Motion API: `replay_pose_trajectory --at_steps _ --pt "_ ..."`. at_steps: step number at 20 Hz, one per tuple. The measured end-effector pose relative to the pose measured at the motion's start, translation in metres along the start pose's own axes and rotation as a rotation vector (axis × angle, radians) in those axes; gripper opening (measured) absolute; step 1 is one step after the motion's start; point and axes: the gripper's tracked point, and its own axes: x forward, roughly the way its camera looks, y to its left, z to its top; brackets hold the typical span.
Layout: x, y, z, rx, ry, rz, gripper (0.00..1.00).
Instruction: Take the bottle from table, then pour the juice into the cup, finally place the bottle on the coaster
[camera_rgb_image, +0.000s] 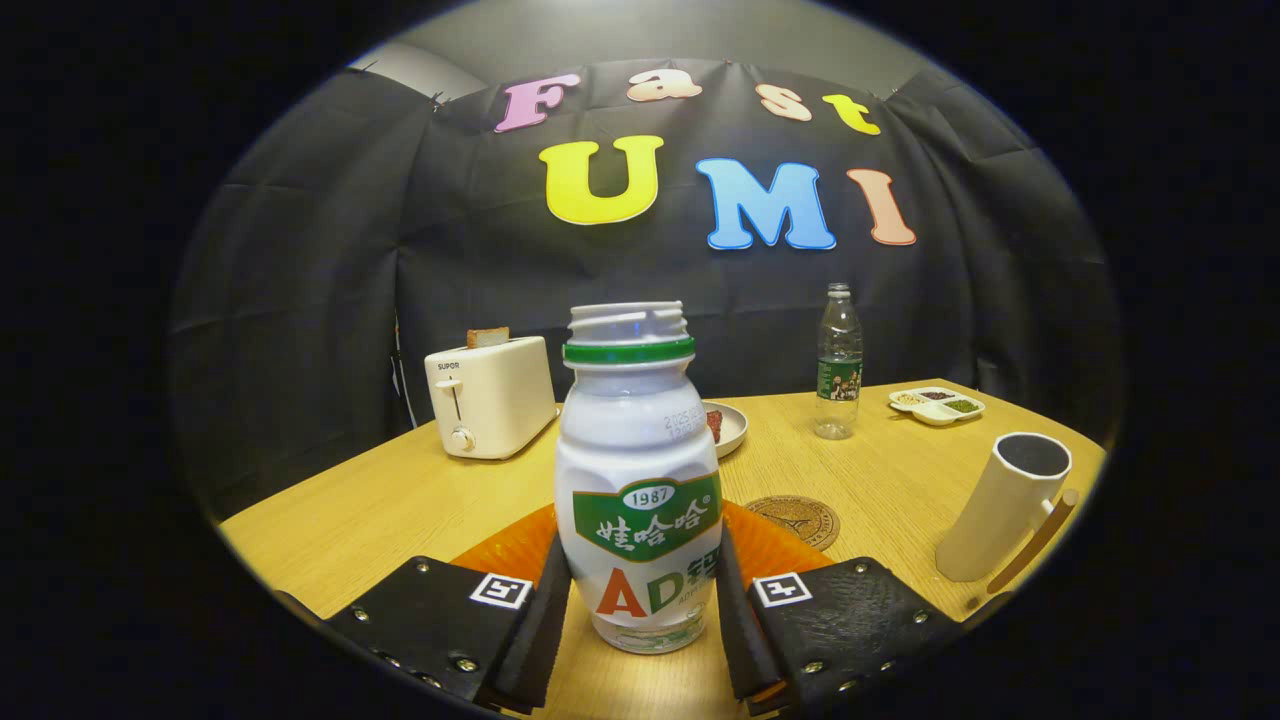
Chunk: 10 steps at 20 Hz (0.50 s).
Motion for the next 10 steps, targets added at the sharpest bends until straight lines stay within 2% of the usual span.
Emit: replay_pose_trajectory --at_steps 10 --pt "-0.009 -0.020 0.017 0.368 -0.068 0.067 0.65"
